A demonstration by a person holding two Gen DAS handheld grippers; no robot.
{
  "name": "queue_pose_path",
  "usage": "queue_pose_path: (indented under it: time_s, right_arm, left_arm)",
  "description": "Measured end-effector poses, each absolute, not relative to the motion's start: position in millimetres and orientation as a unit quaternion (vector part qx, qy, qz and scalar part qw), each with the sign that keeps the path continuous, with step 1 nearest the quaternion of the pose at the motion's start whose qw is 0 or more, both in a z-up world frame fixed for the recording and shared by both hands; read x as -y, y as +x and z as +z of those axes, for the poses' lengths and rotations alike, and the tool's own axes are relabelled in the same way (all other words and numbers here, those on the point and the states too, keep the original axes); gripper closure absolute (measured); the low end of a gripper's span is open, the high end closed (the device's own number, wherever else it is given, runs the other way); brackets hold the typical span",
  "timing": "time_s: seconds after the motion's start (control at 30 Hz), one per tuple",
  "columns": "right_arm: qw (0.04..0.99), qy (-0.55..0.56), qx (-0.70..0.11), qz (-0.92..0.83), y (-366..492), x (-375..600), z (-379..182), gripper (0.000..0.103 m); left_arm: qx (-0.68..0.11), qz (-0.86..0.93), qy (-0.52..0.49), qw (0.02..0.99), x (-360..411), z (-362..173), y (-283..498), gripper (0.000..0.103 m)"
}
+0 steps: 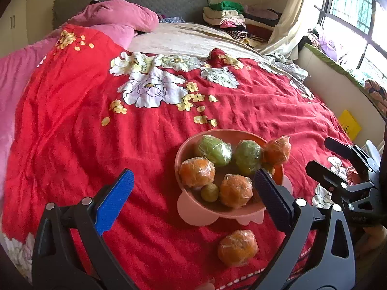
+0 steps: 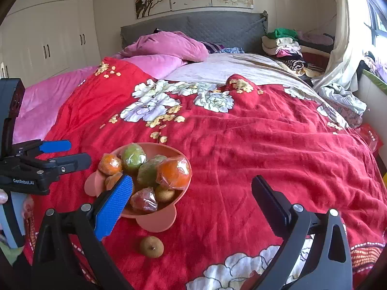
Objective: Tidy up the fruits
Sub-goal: 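Withdraw both open tools away from the pink bowl, then move the left tool toward the wrapped orange while the right tool approaches the brown fruit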
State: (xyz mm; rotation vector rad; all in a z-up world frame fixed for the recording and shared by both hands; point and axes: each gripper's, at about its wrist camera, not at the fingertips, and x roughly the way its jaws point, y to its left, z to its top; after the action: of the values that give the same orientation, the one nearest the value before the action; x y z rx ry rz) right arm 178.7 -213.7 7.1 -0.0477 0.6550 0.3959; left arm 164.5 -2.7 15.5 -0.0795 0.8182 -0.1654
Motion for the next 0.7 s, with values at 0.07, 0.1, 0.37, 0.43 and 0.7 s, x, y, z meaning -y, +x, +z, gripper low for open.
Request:
queue_pose_path:
  time_s: [0.07, 0.1, 0.37, 0.43, 0.7]
  right_arm:
    - [0.927, -0.022, -0.32, 0.195, 176, 214, 8, 0.004]
    - [0.927, -0.021, -0.32, 0.195, 174, 215, 9, 0.004]
    - [0.926, -0.027, -0.319, 0.199, 160, 213, 12, 0.004]
    - [0.925, -0.031, -0.319, 0.202, 155, 212, 13, 0.004]
    - [0.923, -0.036, -0.325, 0.202, 139, 214, 12, 0.004]
  left_arm:
    - [-0.397, -0.078, -0.039, 0.914, 2, 17, 161, 0.01]
    - [-0.396, -0.078, -0.039, 0.914, 2, 17, 160, 0.01]
    - [-0.394, -0.079, -0.039, 0.915, 2, 21, 143, 0.01]
    - [-0.395, -0.081, -0.035, 0.914, 3, 22, 138, 0.01]
    - [-0.4, -0.089, -0.023, 0.912, 7, 23, 120, 0.01]
